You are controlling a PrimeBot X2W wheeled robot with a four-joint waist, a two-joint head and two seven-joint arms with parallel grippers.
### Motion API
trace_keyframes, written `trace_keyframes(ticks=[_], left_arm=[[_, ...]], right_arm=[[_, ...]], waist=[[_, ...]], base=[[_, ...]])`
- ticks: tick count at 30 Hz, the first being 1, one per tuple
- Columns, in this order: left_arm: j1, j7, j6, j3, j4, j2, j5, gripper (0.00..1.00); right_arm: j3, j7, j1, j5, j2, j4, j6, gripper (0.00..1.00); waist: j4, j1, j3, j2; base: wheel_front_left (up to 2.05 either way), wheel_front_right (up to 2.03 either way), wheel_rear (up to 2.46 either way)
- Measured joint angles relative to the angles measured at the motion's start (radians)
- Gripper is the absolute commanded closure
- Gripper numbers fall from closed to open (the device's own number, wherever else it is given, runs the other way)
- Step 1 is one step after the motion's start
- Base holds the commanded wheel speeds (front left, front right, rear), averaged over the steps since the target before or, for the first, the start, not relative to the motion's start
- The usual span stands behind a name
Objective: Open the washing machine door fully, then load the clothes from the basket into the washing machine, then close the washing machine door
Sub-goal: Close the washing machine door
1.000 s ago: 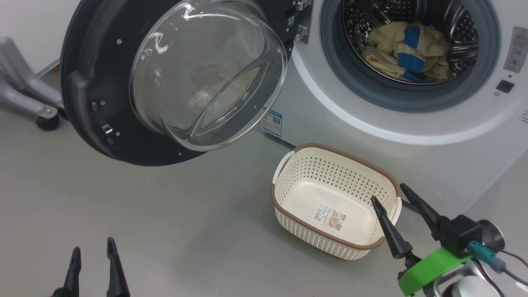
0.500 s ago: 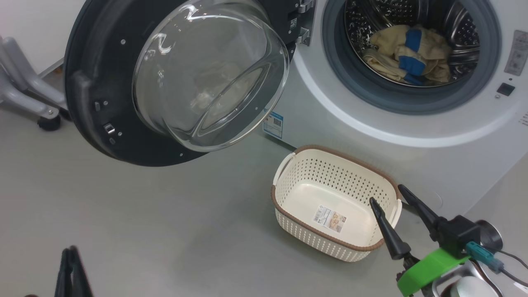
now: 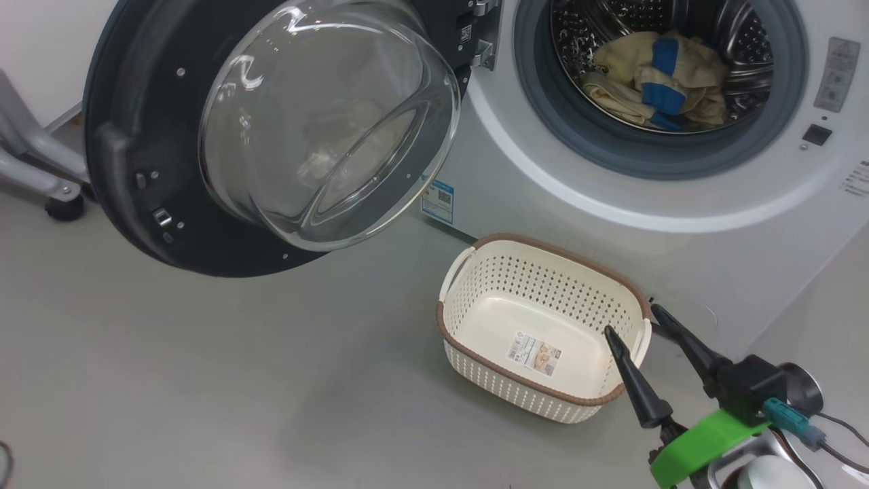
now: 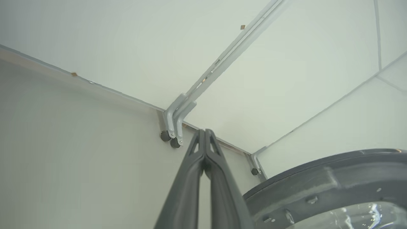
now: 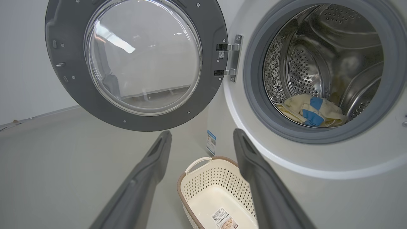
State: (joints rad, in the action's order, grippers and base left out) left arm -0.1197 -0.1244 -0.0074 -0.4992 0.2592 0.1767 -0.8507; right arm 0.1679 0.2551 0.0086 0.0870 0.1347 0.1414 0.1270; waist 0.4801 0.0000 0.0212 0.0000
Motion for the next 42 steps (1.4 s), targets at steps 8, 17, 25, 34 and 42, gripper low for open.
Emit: trace_keyframes(ticks=[8, 17, 25, 34, 42], left_arm=[[-0.289, 0.212, 0.108, -0.115, 0.111, 0.166, -0.202, 1.0], [-0.537, 0.32, 0.19, -0.177, 0.252, 0.264, -0.328, 1.0], [-0.64, 0.427, 0.246, -0.187, 0.348, 0.308, -0.391, 1.0], [-0.694, 0.479, 0.251, -0.179, 0.394, 0.3, -0.428, 1.0], [-0.696, 0.516, 0.251, -0.146, 0.428, 0.286, -0.428, 1.0]], right_arm=[[0.022, 0.0, -0.002, 0.001, -0.002, 0.006, 0.0, 0.0], [0.038, 0.0, -0.026, 0.001, 0.009, 0.012, 0.0, 0.0], [0.053, 0.0, -0.028, 0.007, 0.03, 0.021, 0.0, 0.0], [0.067, 0.0, -0.06, 0.01, 0.052, 0.021, 0.0, 0.0], [0.068, 0.0, -0.078, 0.01, 0.065, 0.02, 0.0, 0.0]], waist=[[-0.044, 0.0, 0.016, 0.0], [-0.102, 0.0, 0.038, 0.0], [-0.155, 0.0, 0.058, 0.0], [-0.197, 0.0, 0.098, 0.0], [-0.224, 0.0, 0.136, 0.0]], base=[[0.0, 0.0, 0.0], [0.0, 0.0, 0.0], [0.0, 0.0, 0.0], [0.0, 0.0, 0.0], [0.0, 0.0, 0.0]])
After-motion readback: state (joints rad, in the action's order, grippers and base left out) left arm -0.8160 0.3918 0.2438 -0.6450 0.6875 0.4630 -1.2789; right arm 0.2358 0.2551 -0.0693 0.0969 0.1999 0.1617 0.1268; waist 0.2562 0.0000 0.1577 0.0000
